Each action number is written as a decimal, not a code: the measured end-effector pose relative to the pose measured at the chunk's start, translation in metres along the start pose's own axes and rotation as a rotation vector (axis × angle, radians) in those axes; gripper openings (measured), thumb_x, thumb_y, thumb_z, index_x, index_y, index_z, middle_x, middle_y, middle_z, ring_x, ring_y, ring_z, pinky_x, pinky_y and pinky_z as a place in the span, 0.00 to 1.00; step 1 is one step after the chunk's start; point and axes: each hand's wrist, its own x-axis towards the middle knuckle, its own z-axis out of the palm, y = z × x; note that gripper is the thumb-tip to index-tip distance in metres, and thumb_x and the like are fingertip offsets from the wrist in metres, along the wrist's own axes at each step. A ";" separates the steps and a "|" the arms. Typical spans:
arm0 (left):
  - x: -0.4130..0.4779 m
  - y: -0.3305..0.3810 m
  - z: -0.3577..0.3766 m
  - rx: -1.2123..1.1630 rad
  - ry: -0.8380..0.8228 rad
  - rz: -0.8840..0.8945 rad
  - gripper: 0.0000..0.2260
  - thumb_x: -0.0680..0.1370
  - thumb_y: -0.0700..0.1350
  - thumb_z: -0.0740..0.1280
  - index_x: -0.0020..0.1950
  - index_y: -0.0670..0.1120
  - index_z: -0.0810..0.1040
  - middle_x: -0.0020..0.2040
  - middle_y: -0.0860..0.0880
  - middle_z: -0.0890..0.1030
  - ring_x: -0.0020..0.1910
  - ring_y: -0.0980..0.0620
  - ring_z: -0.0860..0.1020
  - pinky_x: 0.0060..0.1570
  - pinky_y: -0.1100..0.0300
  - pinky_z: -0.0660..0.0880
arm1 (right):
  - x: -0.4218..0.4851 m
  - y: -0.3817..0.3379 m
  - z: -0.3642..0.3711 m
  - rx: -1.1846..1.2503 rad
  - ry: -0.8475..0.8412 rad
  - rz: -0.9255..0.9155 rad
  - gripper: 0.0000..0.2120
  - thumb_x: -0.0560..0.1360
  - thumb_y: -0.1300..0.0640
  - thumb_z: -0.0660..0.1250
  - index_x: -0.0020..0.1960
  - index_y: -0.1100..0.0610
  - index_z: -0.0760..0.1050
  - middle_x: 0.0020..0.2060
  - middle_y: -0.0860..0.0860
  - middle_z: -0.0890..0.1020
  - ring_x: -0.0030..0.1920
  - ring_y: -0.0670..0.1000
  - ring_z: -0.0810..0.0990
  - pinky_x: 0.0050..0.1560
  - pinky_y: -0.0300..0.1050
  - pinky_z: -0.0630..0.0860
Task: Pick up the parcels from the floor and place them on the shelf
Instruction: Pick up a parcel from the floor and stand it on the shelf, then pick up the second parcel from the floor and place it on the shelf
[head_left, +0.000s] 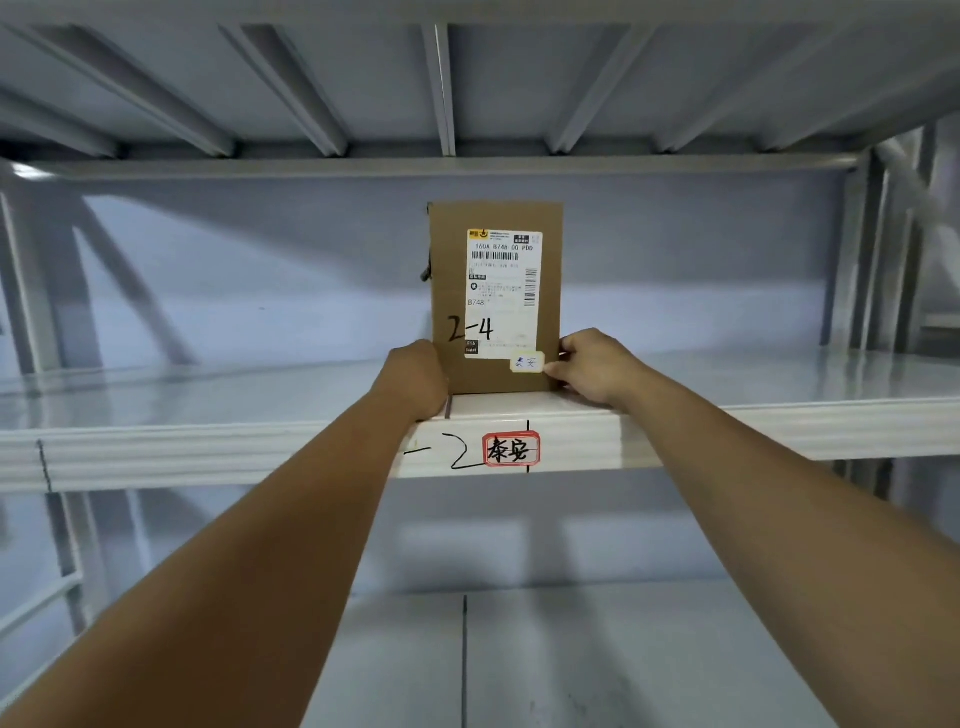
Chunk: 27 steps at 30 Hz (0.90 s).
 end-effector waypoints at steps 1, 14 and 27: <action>0.001 0.000 0.001 0.021 0.010 -0.001 0.14 0.80 0.38 0.61 0.65 0.36 0.72 0.63 0.39 0.78 0.62 0.40 0.76 0.57 0.56 0.72 | -0.001 0.000 0.000 -0.004 0.000 -0.004 0.13 0.76 0.57 0.65 0.60 0.58 0.78 0.57 0.55 0.83 0.55 0.55 0.81 0.53 0.44 0.75; -0.013 0.007 0.009 -0.112 0.487 0.121 0.16 0.78 0.40 0.60 0.65 0.41 0.69 0.62 0.41 0.69 0.58 0.42 0.73 0.53 0.55 0.75 | -0.019 -0.012 -0.007 0.159 0.238 -0.010 0.30 0.78 0.60 0.61 0.76 0.47 0.55 0.67 0.55 0.74 0.60 0.57 0.77 0.52 0.47 0.76; -0.089 0.050 0.019 0.178 0.253 0.503 0.23 0.83 0.46 0.51 0.78 0.44 0.58 0.80 0.45 0.55 0.80 0.46 0.52 0.76 0.50 0.52 | -0.103 -0.022 -0.020 -0.252 0.394 -0.062 0.27 0.76 0.64 0.58 0.75 0.56 0.62 0.72 0.55 0.70 0.72 0.55 0.67 0.69 0.46 0.66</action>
